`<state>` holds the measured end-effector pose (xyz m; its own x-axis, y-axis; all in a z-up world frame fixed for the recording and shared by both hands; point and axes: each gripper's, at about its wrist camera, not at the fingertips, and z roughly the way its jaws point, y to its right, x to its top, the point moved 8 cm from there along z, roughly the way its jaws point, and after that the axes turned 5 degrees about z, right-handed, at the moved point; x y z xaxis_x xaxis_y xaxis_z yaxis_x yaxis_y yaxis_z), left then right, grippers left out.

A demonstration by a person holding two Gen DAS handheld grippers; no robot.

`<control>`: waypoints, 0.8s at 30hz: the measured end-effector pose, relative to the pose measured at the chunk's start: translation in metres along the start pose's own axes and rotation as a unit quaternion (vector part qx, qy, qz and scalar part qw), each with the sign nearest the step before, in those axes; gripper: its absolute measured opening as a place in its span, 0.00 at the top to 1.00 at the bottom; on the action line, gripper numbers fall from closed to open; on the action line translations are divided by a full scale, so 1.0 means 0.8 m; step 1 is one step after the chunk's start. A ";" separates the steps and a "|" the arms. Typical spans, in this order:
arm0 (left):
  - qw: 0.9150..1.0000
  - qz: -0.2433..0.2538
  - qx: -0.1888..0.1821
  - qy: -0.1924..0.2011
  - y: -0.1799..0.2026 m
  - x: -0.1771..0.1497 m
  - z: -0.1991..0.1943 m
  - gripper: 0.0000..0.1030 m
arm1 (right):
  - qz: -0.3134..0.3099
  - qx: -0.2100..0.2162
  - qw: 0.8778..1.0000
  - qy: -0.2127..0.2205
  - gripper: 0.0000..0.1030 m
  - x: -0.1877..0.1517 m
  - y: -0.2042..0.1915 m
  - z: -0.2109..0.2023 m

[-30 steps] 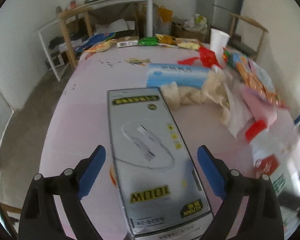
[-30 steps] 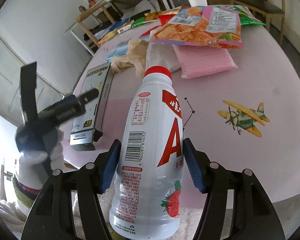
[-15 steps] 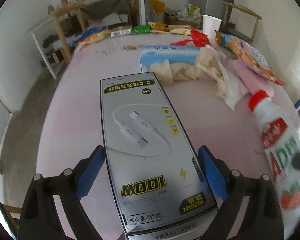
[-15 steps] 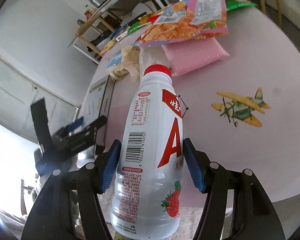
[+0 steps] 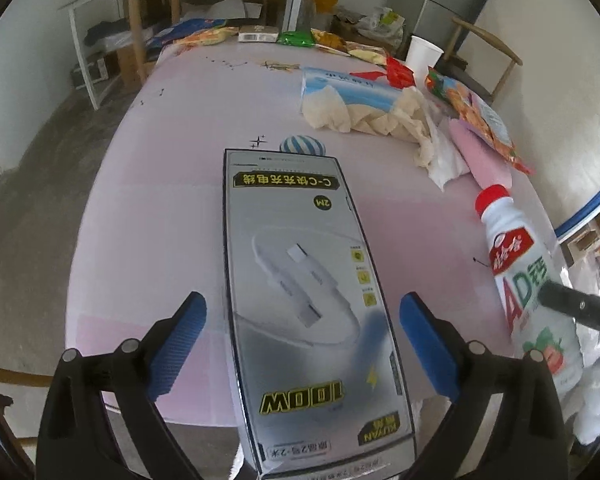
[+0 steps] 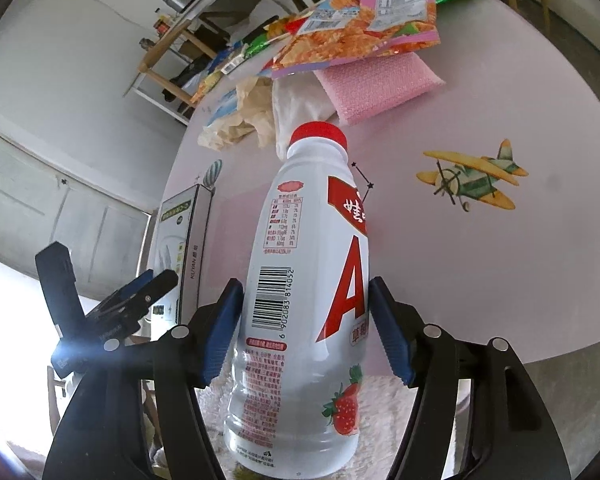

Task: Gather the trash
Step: 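Grasp the grey cable box with left gripper while right gripper grasps white AD bottle, then lift the grey box and white bottle off the table with both grippers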

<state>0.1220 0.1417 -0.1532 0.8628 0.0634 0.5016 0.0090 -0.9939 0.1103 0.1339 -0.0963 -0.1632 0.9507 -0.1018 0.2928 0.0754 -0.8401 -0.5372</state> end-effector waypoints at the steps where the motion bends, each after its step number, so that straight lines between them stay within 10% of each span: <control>1: 1.000 -0.002 0.001 -0.001 0.000 0.000 0.002 0.08 | -0.001 -0.003 1.000 -0.002 0.39 -0.001 -0.001 0.002; 24: 0.996 0.054 0.063 0.015 0.011 -0.004 0.025 0.12 | -0.004 -0.054 0.998 0.011 0.43 -0.008 -0.003 0.018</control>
<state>0.1296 0.1307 -0.1708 0.8465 -0.0428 0.5306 -0.0177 -0.9985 -0.0522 0.1321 -0.0860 -0.1755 0.9436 -0.1046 0.3141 0.0493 -0.8937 -0.4459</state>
